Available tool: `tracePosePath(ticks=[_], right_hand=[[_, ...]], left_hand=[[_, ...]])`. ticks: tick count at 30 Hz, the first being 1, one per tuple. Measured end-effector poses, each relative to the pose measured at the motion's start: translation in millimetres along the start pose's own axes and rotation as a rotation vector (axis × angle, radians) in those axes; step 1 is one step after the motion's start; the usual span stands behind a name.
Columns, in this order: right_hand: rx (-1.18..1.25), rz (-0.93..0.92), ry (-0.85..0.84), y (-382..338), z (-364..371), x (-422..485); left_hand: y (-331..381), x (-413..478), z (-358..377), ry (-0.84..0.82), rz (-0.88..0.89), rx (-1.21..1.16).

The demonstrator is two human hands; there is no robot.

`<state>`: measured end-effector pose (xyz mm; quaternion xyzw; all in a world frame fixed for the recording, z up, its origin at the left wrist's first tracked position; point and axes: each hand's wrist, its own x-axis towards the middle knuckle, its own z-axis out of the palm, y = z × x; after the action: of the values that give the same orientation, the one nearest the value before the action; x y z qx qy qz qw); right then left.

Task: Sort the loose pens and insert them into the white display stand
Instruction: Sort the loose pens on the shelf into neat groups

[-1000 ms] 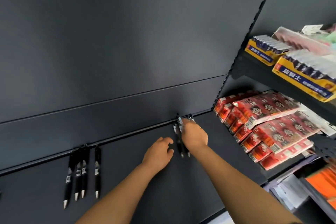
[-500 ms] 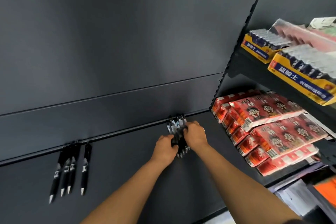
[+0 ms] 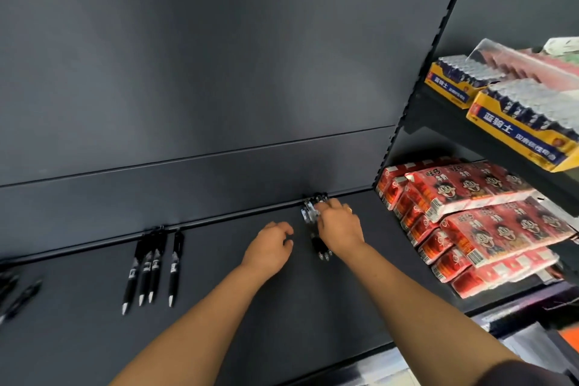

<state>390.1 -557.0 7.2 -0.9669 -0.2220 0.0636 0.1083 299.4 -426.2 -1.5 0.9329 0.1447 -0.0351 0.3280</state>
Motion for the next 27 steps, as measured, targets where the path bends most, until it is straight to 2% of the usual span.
tracePosePath(ticks=[7, 16, 22, 27], right_hand=[[-0.094, -0.233, 0.091, -73, -1, -14], [-0.062, -0.461, 0.083, -232, 28, -64], [-0.028, -0.538, -0.043, -325, 57, -100], [0.019, -0.594, -0.205, -374, 75, -114]], left_hand=[[-49, -42, -58, 0.155, -0.031, 0.15], [-159, -148, -143, 0.272, -0.086, 0.32], [-236, -215, -185, 0.263, -0.199, 0.374], [-285, -255, -201, 0.267, -0.32, 0.307]])
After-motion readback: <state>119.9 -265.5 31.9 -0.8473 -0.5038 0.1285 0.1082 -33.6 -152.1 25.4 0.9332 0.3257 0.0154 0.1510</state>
